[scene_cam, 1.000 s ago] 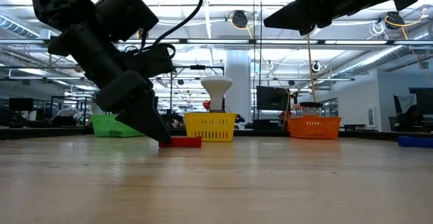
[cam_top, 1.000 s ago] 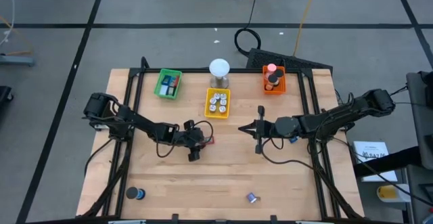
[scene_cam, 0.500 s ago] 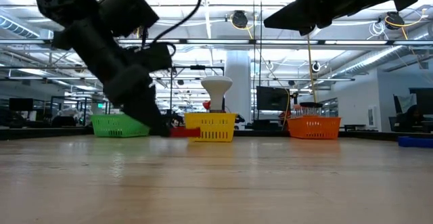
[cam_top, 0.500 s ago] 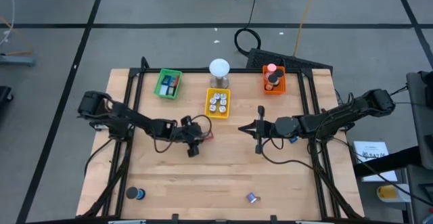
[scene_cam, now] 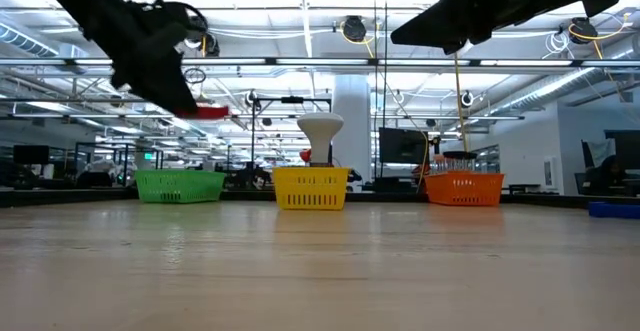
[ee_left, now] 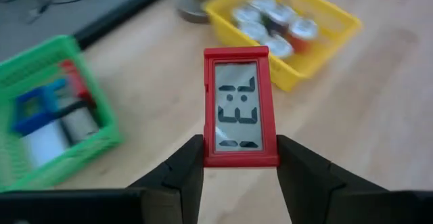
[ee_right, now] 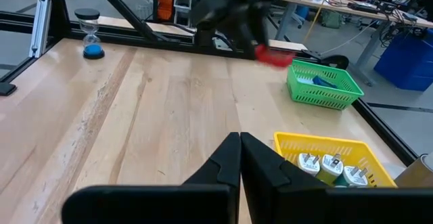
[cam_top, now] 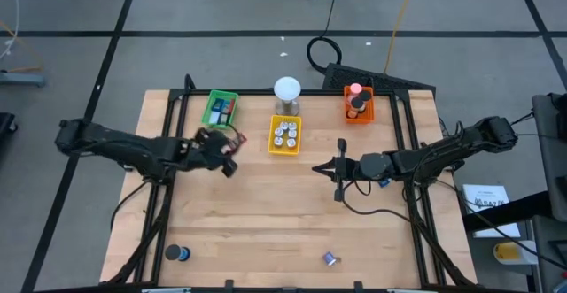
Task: Pick & Place Office items
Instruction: Put the red digital clock into the green bin
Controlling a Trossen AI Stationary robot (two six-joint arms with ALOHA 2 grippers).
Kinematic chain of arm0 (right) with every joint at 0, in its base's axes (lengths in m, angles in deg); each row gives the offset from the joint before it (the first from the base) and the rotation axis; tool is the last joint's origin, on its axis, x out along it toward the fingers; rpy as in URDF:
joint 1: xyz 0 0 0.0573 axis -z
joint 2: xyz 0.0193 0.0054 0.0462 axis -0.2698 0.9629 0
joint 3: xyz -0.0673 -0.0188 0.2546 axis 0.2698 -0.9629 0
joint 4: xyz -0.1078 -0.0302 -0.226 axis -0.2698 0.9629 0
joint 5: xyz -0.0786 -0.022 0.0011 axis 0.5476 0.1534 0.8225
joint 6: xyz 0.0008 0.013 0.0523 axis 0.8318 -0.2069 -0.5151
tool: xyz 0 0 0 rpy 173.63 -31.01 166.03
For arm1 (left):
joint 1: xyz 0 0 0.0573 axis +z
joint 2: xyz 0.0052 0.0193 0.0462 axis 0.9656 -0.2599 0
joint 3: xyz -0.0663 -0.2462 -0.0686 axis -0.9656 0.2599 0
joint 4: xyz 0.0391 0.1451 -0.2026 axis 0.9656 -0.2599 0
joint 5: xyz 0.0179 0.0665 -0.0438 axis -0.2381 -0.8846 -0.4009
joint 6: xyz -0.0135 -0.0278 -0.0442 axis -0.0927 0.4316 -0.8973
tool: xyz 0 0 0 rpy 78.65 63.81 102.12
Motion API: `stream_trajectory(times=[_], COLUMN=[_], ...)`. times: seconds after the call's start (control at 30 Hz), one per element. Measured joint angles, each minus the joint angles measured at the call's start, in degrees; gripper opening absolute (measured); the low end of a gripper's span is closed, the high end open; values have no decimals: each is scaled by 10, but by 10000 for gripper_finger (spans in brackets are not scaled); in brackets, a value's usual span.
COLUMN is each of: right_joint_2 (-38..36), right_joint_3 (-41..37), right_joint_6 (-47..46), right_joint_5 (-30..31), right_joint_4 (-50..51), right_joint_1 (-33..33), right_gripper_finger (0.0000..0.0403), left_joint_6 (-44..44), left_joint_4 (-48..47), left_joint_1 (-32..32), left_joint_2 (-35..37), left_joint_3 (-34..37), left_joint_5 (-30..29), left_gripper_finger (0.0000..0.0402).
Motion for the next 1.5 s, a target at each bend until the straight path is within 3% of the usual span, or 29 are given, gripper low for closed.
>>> stream_trajectory(times=[0.17,0.33,0.6,0.8,0.93,1.2,1.5], right_joint_2=[0,0,0,0,0,0,0], right_joint_3=[0,0,0,0,0,0,0], right_joint_6=[0,1,3,4,4,4,6], right_joint_5=[0,0,0,0,0,0,0], right_joint_4=[0,0,2,1,-1,-5,-5], right_joint_1=[0,0,0,0,0,0,0], right_gripper_finger=[1,1,1,1,1,1,1], left_joint_6=[-25,15,116,132,140,151,151], left_joint_4=[-71,-99,84,136,143,169,237], left_joint_1=[51,159,330,428,463,518,523], left_joint_2=[77,88,63,64,55,-31,-86], left_joint_3=[0,3,91,131,131,131,131], left_joint_5=[-27,-31,43,112,168,180,200], left_gripper_finger=[155,155,155,155,155,155,173])
